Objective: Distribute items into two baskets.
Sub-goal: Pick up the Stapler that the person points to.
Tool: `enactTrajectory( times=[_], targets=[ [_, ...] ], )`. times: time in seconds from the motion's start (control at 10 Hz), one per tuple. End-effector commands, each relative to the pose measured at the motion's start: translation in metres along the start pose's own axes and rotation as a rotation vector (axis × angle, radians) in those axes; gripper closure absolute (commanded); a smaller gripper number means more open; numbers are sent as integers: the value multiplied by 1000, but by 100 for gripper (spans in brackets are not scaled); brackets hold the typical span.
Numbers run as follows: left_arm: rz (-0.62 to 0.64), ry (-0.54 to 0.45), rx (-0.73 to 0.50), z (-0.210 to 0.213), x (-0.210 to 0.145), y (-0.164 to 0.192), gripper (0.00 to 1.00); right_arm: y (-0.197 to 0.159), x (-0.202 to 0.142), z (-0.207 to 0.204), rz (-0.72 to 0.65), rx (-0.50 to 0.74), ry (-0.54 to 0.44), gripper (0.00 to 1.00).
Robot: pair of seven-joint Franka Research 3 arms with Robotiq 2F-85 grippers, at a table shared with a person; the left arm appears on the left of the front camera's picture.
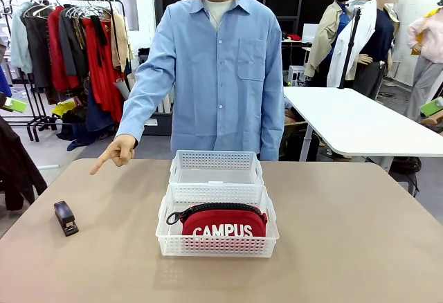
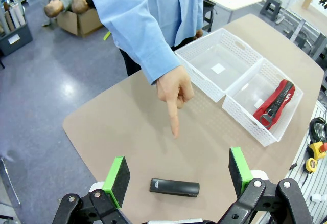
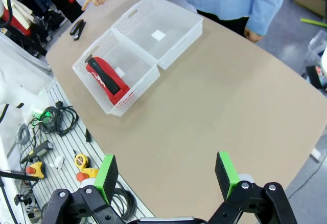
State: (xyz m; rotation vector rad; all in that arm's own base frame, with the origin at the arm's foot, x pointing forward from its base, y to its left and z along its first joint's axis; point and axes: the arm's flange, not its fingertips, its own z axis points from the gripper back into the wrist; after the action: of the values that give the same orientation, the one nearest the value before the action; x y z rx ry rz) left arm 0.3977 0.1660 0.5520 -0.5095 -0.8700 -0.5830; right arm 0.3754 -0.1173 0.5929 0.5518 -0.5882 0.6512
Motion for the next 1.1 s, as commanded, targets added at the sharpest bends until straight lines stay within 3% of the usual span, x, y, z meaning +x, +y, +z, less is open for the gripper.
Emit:
enactTrajectory(
  times=[0.0,0.4,0.8,1.0],
  targets=[
    [0,0,0,0,0,0,0,1,0,0,2,1,-1,0],
    [68,253,-35,-41,36,13,0,1,0,0,2,1,-1,0],
    [143,441,7,-65,44,3,0,1,0,0,2,1,-1,0],
    [257,533,61,-78,42,-1,0,1,0,0,2,1,-1,0]
  ],
)
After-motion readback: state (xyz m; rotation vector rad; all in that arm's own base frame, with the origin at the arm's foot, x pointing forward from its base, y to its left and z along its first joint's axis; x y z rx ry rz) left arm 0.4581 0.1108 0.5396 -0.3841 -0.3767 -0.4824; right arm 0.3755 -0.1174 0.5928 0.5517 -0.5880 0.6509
